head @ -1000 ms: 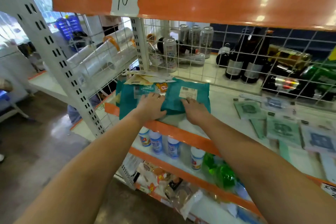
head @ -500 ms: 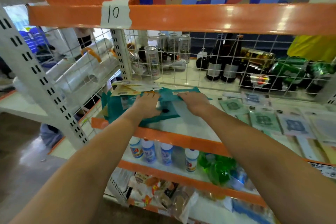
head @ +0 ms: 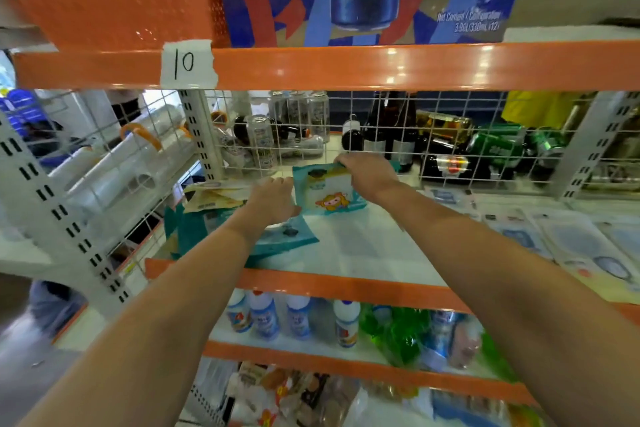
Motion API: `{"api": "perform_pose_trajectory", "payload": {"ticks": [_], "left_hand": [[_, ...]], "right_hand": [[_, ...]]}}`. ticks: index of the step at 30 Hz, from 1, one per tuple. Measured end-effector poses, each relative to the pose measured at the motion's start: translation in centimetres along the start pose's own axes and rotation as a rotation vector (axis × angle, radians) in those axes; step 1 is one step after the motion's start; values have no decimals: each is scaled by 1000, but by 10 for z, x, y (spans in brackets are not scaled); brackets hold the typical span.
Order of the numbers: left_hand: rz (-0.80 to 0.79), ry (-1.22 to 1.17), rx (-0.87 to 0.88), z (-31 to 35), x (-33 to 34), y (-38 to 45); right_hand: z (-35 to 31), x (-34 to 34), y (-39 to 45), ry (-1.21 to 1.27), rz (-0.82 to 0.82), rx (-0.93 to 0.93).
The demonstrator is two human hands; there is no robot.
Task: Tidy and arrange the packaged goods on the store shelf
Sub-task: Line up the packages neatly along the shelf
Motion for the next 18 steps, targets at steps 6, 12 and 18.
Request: {"api": "perform_pose_trajectory", "payload": {"ticks": [6,12,18], "left_hand": [[-107,-217,-10,18,1,5],[-384,-823,34,55,-1,-6],[-441,-1159,58,86,-7,-13]], "right_hand": [[14,-22,-15,-9,24,41],[23,-38,-45,2,74,173],[40,-51,-82,14,126,315]]}}
Point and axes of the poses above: each hand's wrist, its own y-axis towards the middle knuckle, its own x-axis out of the palm, z = x × y, the point moved 7 cm from there along y, towards the middle knuckle, and after that the axes turned 13 degrees about -x, right-handed, at the moved point
